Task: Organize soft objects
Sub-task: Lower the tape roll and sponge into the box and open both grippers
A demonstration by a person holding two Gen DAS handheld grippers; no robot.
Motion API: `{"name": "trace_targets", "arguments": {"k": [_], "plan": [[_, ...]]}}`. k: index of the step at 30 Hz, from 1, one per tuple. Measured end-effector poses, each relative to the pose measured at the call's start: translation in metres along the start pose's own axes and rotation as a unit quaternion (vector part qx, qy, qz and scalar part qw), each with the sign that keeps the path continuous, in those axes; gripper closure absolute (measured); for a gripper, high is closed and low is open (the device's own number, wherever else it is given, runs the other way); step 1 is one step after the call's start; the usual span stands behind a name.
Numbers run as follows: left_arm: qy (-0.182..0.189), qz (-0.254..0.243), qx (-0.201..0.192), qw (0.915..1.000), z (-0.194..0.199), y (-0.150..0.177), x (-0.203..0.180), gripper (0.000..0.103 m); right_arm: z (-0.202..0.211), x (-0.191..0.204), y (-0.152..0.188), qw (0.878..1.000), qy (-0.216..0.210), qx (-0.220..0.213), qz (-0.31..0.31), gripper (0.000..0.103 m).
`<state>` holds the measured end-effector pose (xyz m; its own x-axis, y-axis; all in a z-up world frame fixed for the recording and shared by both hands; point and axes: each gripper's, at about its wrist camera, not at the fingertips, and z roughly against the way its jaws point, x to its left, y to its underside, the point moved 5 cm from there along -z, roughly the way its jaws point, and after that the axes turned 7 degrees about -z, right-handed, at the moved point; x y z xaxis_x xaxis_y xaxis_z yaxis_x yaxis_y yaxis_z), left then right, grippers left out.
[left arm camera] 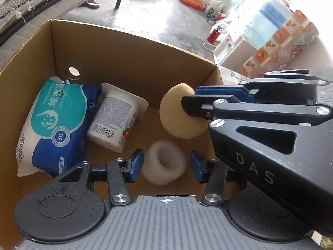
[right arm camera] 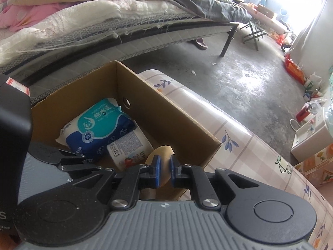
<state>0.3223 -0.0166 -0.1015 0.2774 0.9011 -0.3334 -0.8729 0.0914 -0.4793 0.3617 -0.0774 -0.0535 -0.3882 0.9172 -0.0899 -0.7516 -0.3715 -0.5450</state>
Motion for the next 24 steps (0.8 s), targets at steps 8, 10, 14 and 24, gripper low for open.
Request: {"name": "trace_targets", "arguments": {"k": [8,10,14,24], "plan": [[0.003,0.014,0.005,0.9999,-0.003,-0.001,0.0,0.05,0.001,-0.002,-0.001,1.0,0.002,-0.007,-0.004,0.088],[0.005,0.017,0.006,0.9998,-0.002,-0.001,0.0,0.05,0.002,-0.002,-0.001,1.0,0.001,-0.006,-0.007,0.088],[0.008,0.023,0.004,0.9997,0.004,0.0,0.003,0.049,0.005,-0.004,-0.002,1.0,0.0,-0.01,-0.013,0.088],[0.022,0.047,-0.024,0.9984,0.033,0.002,0.011,0.042,0.048,-0.011,-0.001,0.996,-0.033,-0.067,-0.049,0.088]]}}
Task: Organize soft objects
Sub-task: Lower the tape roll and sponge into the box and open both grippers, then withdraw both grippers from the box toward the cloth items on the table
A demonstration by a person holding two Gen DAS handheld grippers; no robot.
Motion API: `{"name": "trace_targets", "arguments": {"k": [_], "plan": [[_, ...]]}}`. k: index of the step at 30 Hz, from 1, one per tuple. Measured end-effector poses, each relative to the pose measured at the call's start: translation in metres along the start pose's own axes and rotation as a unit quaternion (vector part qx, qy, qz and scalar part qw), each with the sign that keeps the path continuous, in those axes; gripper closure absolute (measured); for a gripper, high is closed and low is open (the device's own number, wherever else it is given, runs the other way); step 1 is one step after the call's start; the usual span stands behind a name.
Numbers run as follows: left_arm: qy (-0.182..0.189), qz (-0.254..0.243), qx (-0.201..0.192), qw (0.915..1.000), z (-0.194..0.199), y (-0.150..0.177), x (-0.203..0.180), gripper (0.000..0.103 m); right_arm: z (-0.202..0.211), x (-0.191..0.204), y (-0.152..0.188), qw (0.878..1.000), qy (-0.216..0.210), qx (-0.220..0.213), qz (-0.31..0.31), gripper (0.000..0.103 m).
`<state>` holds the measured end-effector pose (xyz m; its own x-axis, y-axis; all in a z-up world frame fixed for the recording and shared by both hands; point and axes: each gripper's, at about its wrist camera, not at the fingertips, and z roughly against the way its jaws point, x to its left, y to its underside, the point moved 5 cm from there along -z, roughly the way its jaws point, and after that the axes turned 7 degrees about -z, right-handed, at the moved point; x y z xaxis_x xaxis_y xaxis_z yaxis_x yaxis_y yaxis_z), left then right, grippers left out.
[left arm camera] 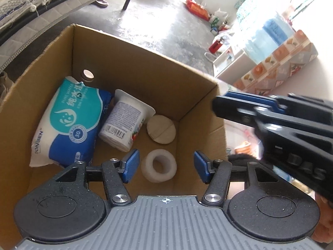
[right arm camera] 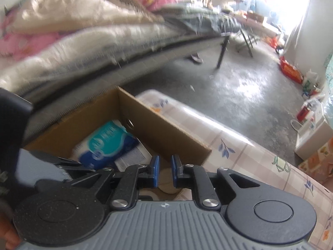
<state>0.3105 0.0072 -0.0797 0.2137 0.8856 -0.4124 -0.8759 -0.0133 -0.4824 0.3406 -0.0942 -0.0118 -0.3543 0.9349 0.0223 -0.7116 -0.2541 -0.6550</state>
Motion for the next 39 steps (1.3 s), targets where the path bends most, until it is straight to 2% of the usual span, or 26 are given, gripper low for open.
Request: {"name": "trace_targets", "arguments": {"k": [3,4,5,7,10,14,17,21,26,28,32,35,39], "plan": [[0.004,0.004,-0.014,0.9999,0.021,0.003,0.004,0.037,0.036,-0.001,0.002,0.999,-0.017,-0.046,-0.018,0.077],[0.006,0.003,-0.019,0.9998,0.027,0.004,0.003,0.034,0.051,-0.002,0.004,0.997,-0.027,-0.063,-0.028,0.069],[0.007,0.001,-0.025,0.9997,0.036,0.006,0.003,0.03,0.066,-0.003,0.006,0.996,-0.034,-0.079,-0.038,0.055],[0.006,-0.003,-0.039,0.9992,0.054,0.01,0.002,0.028,0.099,-0.006,0.013,0.991,-0.044,-0.114,-0.052,0.034],[0.001,-0.016,-0.064,0.9978,0.08,0.011,-0.009,0.018,0.148,-0.009,0.031,0.985,-0.042,-0.157,-0.062,0.032],[-0.009,-0.047,-0.107,0.9931,0.123,0.021,-0.021,0.003,0.213,-0.016,0.062,0.974,-0.041,-0.203,-0.088,0.015],[-0.025,-0.077,-0.129,0.9883,0.155,0.036,-0.031,0.0,0.257,-0.019,0.093,0.966,-0.039,-0.234,-0.102,0.003],[-0.041,-0.109,-0.15,0.9818,0.189,0.06,-0.043,0.0,0.301,-0.021,0.136,0.957,-0.021,-0.26,-0.127,0.0],[-0.052,-0.142,-0.162,0.9751,0.217,0.092,-0.059,0.0,0.329,-0.024,0.19,0.949,-0.012,-0.266,-0.172,0.0],[-0.052,-0.157,-0.166,0.9721,0.221,0.104,-0.068,0.0,0.335,-0.028,0.211,0.941,0.002,-0.277,-0.194,0.0],[-0.038,-0.17,-0.195,0.9651,0.221,0.127,-0.091,0.0,0.342,-0.04,0.26,0.921,0.032,-0.298,-0.248,0.0],[-0.002,-0.196,-0.189,0.9624,0.206,0.14,-0.119,0.0,0.335,-0.054,0.294,0.903,0.043,-0.305,-0.3,0.0],[0.009,-0.244,-0.178,0.9534,0.173,0.147,-0.164,0.0,0.314,-0.077,0.326,0.88,0.054,-0.294,-0.37,0.0]]}}
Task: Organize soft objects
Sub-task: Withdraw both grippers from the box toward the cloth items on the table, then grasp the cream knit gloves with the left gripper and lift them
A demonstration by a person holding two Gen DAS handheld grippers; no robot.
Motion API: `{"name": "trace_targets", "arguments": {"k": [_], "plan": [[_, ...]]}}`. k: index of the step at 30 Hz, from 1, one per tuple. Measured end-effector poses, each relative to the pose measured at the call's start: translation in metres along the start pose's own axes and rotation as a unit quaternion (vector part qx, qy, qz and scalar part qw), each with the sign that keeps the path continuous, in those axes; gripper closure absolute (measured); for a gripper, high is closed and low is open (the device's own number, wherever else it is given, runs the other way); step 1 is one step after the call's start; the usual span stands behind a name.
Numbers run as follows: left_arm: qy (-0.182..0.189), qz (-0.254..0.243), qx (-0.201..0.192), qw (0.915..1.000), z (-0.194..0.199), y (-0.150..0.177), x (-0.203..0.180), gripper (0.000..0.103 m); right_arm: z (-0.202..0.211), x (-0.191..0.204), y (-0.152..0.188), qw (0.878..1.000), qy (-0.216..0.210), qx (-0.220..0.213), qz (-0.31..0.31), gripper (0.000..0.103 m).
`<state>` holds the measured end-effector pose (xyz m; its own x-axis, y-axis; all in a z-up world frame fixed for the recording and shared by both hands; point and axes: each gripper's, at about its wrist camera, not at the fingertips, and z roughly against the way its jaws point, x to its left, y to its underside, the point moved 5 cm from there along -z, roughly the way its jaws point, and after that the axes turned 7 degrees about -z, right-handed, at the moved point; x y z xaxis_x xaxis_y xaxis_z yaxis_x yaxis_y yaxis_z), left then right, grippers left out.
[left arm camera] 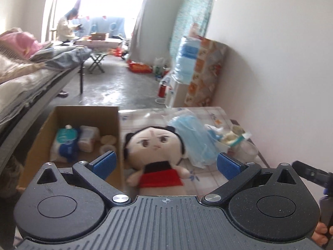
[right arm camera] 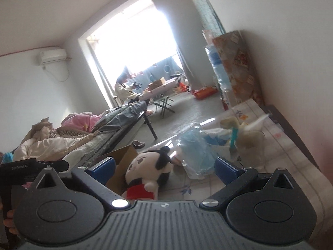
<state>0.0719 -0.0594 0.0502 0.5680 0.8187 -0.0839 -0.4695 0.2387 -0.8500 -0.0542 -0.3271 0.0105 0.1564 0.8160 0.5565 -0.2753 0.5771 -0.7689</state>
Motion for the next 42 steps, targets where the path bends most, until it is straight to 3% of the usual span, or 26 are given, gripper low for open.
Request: {"name": "trace_targets", "arguments": {"k": [3,8,14,18,20,25,28,30,32,39,42], "plan": [[0.015,-0.033,0.013,0.9992,-0.03,-0.006,-0.031,0.0,-0.012,-0.025,0.005,0.999,0.015,0.009,-0.032,0.0],[0.036,-0.05,0.048,0.9969,-0.087,-0.023,-0.067,0.0,-0.03,-0.048,0.007,0.998,0.057,-0.007,-0.021,0.0],[0.094,0.027,0.145,0.9845,-0.176,-0.053,-0.091,0.0,-0.06,-0.06,0.001,0.998,0.058,-0.021,-0.018,0.0],[0.1,0.035,0.18,0.978,-0.228,-0.074,-0.111,0.0,-0.08,-0.06,-0.004,0.997,0.071,-0.034,0.018,0.0],[0.103,0.017,0.187,0.9767,-0.247,-0.082,-0.123,0.0,-0.091,-0.061,-0.005,0.996,0.08,-0.035,0.034,0.0],[0.127,-0.049,0.238,0.9618,-0.3,-0.088,-0.159,0.003,-0.111,-0.066,-0.002,0.995,0.079,-0.028,0.055,0.0],[0.115,-0.1,0.252,0.9556,-0.321,-0.084,-0.173,0.012,-0.117,-0.069,0.001,0.994,0.08,-0.028,0.062,0.0],[0.108,-0.12,0.274,0.9481,-0.335,-0.078,-0.175,0.029,-0.118,-0.073,0.001,0.994,0.08,-0.029,0.062,0.0],[0.116,-0.108,0.284,0.9456,-0.344,-0.074,-0.174,0.036,-0.119,-0.077,0.002,0.995,0.078,-0.027,0.055,0.0],[0.15,-0.063,0.29,0.9429,-0.348,-0.075,-0.168,0.092,-0.122,-0.087,0.004,0.996,0.08,-0.02,0.042,0.0],[0.147,-0.055,0.275,0.9486,-0.338,-0.082,-0.167,0.097,-0.121,-0.091,0.004,0.996,0.081,-0.021,0.035,0.0]]}}
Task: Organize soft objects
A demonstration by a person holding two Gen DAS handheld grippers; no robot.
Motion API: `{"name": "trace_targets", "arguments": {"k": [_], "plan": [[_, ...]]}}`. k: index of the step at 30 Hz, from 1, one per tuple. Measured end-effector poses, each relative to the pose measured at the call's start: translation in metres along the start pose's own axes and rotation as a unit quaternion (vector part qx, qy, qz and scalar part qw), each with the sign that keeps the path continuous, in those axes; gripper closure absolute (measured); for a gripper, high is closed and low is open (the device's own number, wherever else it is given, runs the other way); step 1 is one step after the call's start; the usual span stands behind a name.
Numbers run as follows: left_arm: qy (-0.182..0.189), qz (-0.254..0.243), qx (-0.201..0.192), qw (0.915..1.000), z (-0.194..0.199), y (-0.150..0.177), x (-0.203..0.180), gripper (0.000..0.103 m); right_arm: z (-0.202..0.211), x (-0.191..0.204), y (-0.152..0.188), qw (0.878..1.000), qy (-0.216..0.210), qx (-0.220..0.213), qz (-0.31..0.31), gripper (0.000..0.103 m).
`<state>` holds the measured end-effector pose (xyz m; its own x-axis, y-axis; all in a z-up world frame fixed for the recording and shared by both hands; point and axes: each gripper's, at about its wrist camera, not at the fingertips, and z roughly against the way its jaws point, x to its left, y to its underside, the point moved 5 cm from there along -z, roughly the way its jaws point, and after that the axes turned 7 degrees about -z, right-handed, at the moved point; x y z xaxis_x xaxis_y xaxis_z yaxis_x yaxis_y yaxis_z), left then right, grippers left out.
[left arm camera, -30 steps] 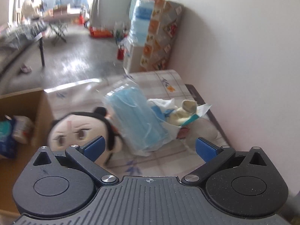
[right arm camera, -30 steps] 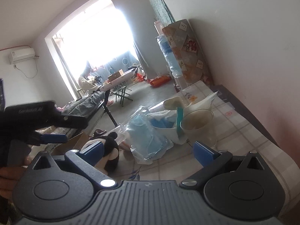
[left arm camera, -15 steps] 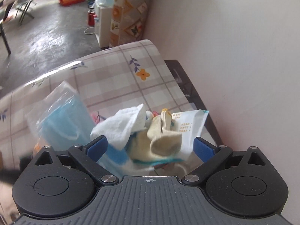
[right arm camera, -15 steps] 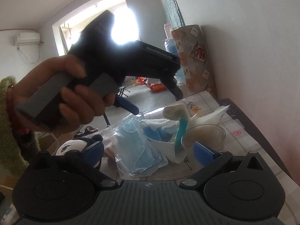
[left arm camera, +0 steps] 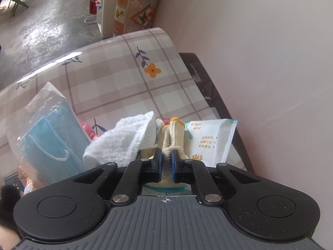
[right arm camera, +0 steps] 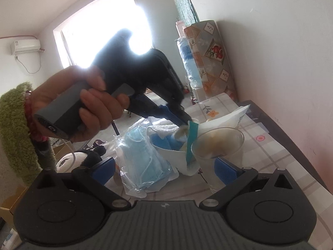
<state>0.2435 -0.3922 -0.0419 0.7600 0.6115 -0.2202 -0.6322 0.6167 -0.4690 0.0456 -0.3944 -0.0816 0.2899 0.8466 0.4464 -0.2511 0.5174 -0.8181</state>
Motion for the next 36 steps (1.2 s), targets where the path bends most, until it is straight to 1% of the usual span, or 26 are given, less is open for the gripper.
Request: {"name": "trace_targets", "arguments": {"k": [6,10,15,21,22,24,28,32,34,35,36], "plan": [[-0.007,0.009,-0.049,0.9987,0.038,0.001,0.0,0.098,0.001,-0.003,0.002,1.0,0.002,0.001,-0.006,0.0],[-0.009,0.013,-0.078,0.9968,0.068,0.015,0.001,0.098,0.003,-0.004,0.002,1.0,0.008,-0.007,-0.001,0.0],[-0.009,-0.004,-0.112,0.9937,0.112,0.054,-0.001,0.098,0.008,-0.014,0.0,1.0,0.009,-0.017,-0.023,0.0],[0.002,-0.005,-0.147,0.9892,0.166,0.12,-0.001,0.099,0.028,-0.029,-0.006,0.997,0.003,-0.04,-0.063,0.0],[0.002,-0.004,-0.146,0.9892,0.17,0.132,-0.002,0.101,0.032,-0.031,-0.006,0.997,0.003,-0.041,-0.068,0.0],[0.018,0.003,-0.141,0.9898,0.172,0.16,-0.004,0.103,0.04,-0.035,-0.004,0.996,-0.005,-0.036,-0.081,0.0],[0.047,0.032,-0.108,0.9925,0.159,0.212,-0.001,0.103,0.061,-0.042,0.008,0.993,-0.041,0.003,-0.111,0.0],[0.055,0.056,-0.101,0.9918,0.147,0.252,0.011,0.102,0.084,-0.044,0.02,0.99,-0.056,0.035,-0.123,0.0],[0.063,0.06,-0.096,0.9916,0.14,0.263,0.015,0.1,0.093,-0.043,0.023,0.988,-0.063,0.05,-0.13,0.0],[0.062,0.053,-0.098,0.9918,0.139,0.267,0.014,0.098,0.098,-0.043,0.024,0.987,-0.066,0.057,-0.134,0.0],[0.058,0.044,-0.101,0.9922,0.138,0.274,0.012,0.094,0.103,-0.042,0.024,0.986,-0.068,0.061,-0.137,0.0]]}}
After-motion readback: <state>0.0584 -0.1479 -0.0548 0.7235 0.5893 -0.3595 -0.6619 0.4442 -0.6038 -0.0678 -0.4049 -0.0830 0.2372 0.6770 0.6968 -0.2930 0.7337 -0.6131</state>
